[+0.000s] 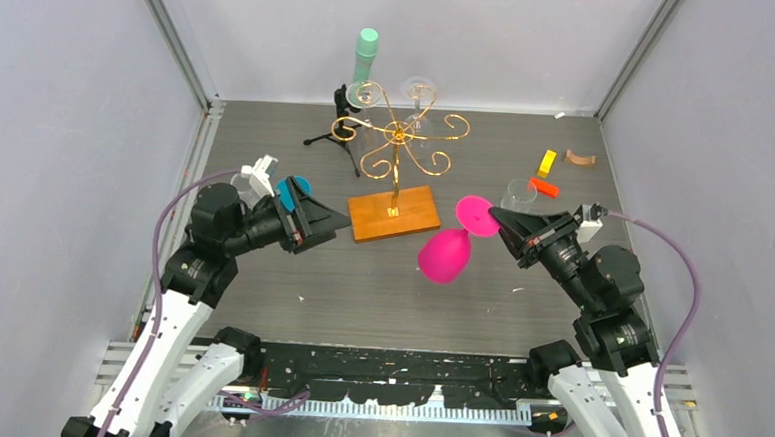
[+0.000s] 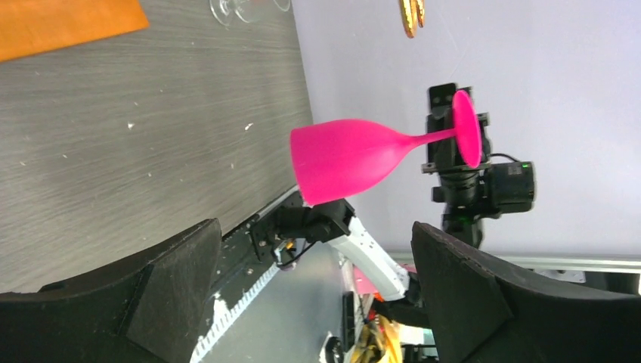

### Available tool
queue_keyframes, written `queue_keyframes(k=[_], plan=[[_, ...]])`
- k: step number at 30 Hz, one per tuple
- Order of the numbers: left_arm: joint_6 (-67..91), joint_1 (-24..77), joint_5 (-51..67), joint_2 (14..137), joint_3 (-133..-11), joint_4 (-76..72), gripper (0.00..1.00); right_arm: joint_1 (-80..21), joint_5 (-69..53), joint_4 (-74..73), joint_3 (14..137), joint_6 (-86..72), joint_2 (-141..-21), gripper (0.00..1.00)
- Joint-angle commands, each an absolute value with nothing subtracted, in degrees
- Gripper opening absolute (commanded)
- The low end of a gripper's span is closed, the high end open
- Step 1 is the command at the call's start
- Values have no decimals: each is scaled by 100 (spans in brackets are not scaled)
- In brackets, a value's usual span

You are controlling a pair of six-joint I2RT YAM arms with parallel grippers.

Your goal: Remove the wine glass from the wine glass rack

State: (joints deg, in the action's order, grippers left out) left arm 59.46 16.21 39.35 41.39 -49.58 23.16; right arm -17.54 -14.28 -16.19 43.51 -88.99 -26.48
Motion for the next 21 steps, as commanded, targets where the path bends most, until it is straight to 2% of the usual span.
queue_keyframes(k=[1,7,12,17,21], plan=[[6674,1784,3999,4004,-4653,1310,100,-1785,-1782,-419,3802,-9942,-2259,0],[7196,2425,3826,4217,-4036,500,99,-1787,-1945,601,3271,-10370,-2076,0],[7818,3067,3463,4595,-3564,-882,95,-1784,-2002,1249,2991,-10594,-2125,0],[8031,3646,3103,4962,-3655,-1365,92,-1784,-2109,1491,2956,-10752,-2258,0],[8205,4047,2860,5171,-3647,-1843,85,-1784,-2161,1617,2907,-10747,-2226,0]])
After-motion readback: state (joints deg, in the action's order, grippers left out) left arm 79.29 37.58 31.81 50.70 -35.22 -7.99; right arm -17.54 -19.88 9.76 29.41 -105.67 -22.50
